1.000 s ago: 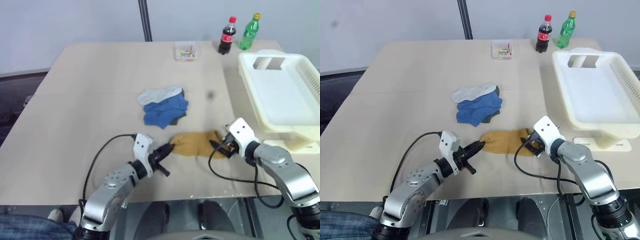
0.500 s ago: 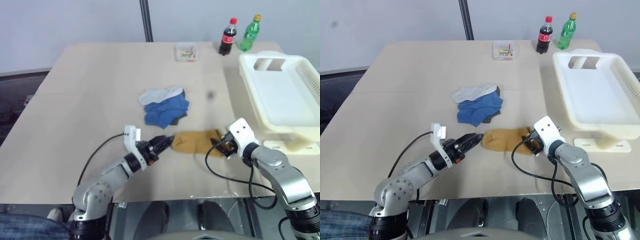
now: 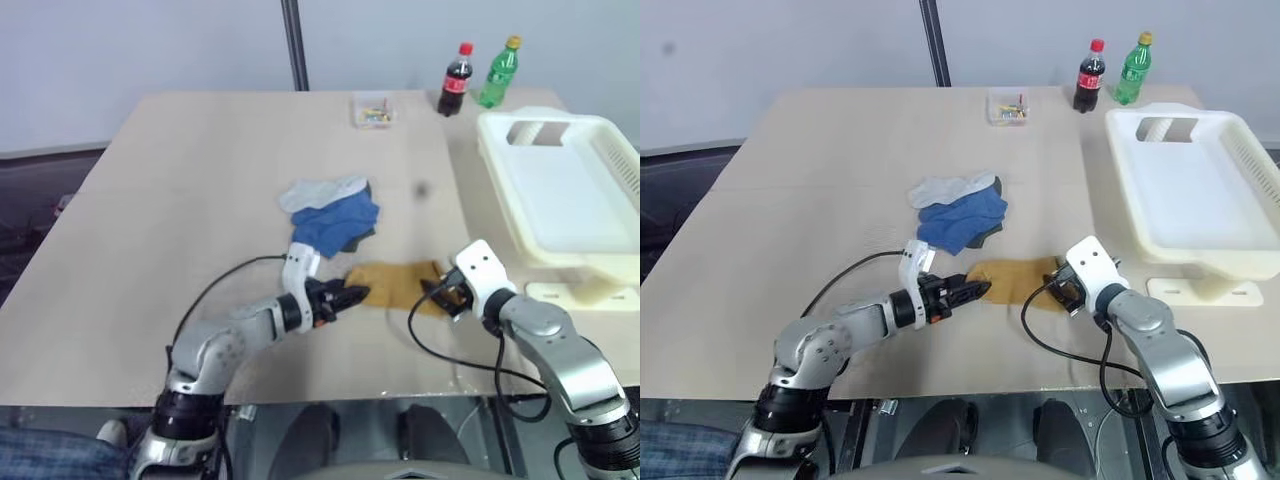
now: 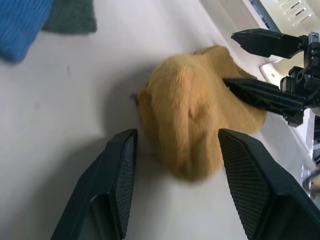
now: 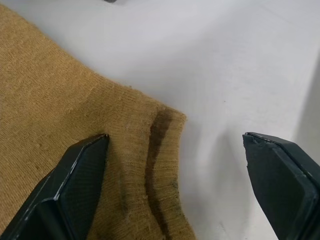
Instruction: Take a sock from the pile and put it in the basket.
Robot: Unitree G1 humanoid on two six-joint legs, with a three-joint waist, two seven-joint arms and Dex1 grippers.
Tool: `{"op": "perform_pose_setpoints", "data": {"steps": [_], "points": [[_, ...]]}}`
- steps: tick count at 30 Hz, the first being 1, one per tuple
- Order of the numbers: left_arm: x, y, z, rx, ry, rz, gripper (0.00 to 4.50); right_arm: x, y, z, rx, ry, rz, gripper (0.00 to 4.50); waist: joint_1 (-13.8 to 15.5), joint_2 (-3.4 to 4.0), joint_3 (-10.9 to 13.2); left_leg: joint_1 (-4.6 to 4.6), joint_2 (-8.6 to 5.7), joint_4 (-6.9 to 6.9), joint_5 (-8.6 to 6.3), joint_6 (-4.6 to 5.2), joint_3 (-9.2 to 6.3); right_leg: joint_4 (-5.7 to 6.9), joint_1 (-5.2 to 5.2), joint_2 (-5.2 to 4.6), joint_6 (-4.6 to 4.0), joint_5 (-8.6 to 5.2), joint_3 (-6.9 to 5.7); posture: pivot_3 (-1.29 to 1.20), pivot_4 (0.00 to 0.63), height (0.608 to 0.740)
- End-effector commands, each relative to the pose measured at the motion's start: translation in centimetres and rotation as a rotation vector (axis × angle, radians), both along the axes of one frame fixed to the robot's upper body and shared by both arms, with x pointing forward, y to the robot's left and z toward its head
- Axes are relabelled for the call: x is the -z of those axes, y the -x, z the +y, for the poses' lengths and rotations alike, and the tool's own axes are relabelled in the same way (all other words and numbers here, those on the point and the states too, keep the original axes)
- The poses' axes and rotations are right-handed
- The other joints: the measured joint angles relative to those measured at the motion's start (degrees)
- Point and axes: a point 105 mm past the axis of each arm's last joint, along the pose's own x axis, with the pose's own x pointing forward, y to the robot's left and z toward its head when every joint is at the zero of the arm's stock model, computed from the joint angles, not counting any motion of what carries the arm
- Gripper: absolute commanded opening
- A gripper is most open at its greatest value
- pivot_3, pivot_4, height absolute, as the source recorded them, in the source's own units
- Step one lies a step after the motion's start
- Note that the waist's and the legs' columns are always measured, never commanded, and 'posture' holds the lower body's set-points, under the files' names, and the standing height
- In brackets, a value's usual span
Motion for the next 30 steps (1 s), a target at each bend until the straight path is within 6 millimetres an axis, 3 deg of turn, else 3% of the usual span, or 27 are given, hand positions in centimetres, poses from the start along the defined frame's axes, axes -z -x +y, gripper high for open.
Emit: {"op": "perform_pose_setpoints", "data": {"steps": [1,6,10,13,26,30], "points": [[2.7,1.0,-1.6,0.081,0.039,0.14,2.74,0.2,0.2,1.0,-0.033,-0.005,0.005,4.5,0.0,0.02,-0.1,0.0,-0.01,0.0,0.0,0.0,0.01,0.0,0.0,0.0,0.0,0.0,0.0,0.0,0.15,0.74],[1.7,1.4,-2.4,0.147,0.2,0.212,2.74,-0.1,0.0,1.3,-0.039,-0.005,-0.007,4.5,0.0,0.03,-0.2,-0.04,-0.01,0.0,0.0,0.0,-0.01,-0.04,-0.01,-0.02,0.0,0.0,-0.01,0.0,0.15,0.74],[-2.0,2.3,-2.3,0.261,0.437,0.251,2.74,-0.1,0.1,1.5,-0.04,-0.006,-0.008,4.5,-0.2,-0.01,-0.1,-0.13,0.0,-0.01,0.0,0.0,-0.01,-0.06,-0.05,-0.01,0.01,0.0,0.01,0.0,0.15,0.74],[-3.9,2.2,-1.9,0.283,0.519,0.223,2.74,0.0,0.1,1.5,-0.041,-0.008,-0.008,4.5,-0.3,-0.02,-0.1,-0.16,0.03,-0.01,0.0,-0.01,-0.03,-0.05,-0.08,0.0,0.01,-0.01,-0.01,0.0,0.15,0.74],[-4.5,2.5,-1.1,0.24,0.549,0.181,2.74,-2.4,0.5,2.4,-0.134,-0.017,-0.086,4.5,-0.2,-0.04,0.0,-0.17,0.06,-0.05,0.1,-0.18,-0.02,-0.08,-0.1,-0.01,0.0,-0.01,0.02,0.0,0.15,0.74],[-3.4,2.2,-1.4,0.217,0.504,0.192,2.74,-2.3,0.7,2.6,-0.154,-0.012,-0.086,4.5,-0.2,-0.04,0.0,-0.17,0.06,-0.06,0.11,-0.19,-0.02,-0.09,-0.1,-0.01,0.0,-0.01,0.02,0.0,0.15,0.74]]}}
